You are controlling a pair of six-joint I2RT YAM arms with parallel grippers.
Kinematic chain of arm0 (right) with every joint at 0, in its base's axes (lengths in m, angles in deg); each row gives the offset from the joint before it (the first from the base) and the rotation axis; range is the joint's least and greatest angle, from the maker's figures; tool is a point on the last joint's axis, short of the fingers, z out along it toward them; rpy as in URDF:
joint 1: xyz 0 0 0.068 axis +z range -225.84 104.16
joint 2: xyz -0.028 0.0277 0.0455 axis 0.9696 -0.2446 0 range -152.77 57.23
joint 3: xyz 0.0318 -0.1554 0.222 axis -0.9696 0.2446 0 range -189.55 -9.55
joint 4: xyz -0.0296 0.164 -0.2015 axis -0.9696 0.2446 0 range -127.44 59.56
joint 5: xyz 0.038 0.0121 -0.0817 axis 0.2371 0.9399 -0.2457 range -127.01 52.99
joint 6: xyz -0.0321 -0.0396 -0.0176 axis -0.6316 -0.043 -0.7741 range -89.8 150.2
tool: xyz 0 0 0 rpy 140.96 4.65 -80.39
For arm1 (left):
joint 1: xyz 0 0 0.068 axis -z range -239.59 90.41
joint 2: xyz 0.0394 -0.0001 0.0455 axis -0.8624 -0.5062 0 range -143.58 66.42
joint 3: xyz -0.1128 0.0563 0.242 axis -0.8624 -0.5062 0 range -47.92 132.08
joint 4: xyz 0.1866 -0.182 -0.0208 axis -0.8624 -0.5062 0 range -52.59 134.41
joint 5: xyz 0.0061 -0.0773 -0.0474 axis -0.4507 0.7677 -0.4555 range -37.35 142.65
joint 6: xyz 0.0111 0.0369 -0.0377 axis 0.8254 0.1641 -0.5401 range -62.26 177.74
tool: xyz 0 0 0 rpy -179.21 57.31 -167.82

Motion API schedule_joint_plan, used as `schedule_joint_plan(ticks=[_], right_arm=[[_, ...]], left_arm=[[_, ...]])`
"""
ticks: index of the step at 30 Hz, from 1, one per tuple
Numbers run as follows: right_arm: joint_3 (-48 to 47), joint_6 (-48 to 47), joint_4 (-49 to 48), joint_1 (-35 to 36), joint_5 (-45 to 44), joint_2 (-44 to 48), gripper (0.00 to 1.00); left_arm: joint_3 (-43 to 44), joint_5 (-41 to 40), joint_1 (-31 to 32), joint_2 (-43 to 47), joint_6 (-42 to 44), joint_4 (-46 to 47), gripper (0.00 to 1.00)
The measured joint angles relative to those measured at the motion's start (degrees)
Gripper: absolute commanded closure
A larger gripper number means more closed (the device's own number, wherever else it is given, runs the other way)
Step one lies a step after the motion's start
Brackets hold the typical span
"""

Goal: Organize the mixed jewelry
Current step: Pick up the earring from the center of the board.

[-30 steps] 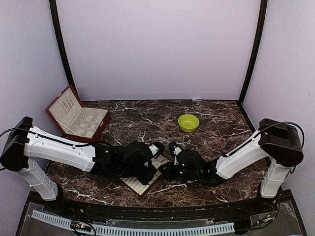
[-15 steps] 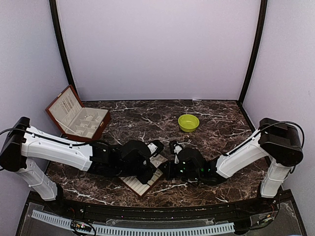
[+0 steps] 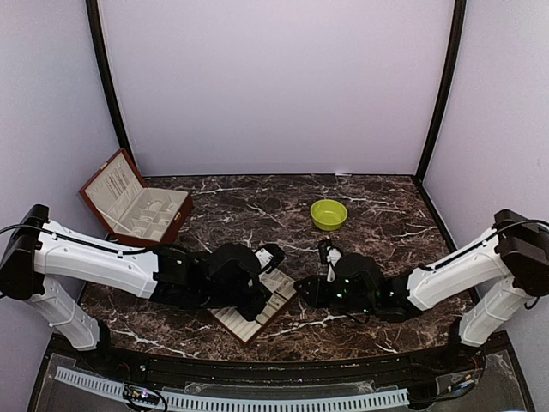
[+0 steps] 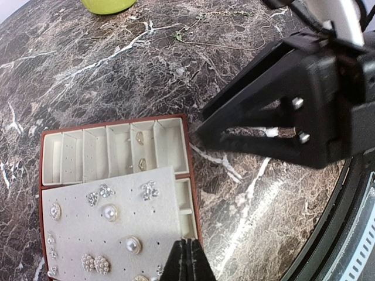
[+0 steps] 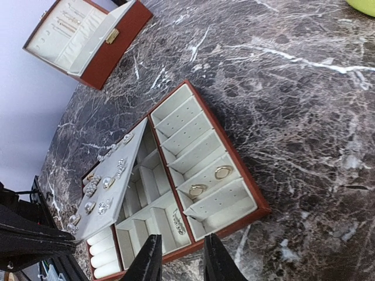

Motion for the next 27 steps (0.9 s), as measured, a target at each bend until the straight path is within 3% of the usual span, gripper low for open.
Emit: schedule_joint_plan(ticks=[5,13,19,27], right_arm=[[3.0,0.0,7.1,-0.8,-2.5,7.9,0.61],[3.4,1.8,25.8,-5.7,-4.7,15.4,0.58],[3.2,1.1,36.8,-6.3,-5.0,14.3,0.63],[0.6,-2.1,40.3,-6.3,-4.2,11.6,0.75]], left_arm=[[0.0,-0.1,0.0,0.1,0.0,-0.2,1.0],[-0.2,-0.2,0.0,0.5,0.0,-0.3,1.0],[-0.2,-0.3,0.0,0.7,0.0,-0.3,1.0],[-0.2,-0.3,0.0,0.8,0.0,-0.3,1.0]])
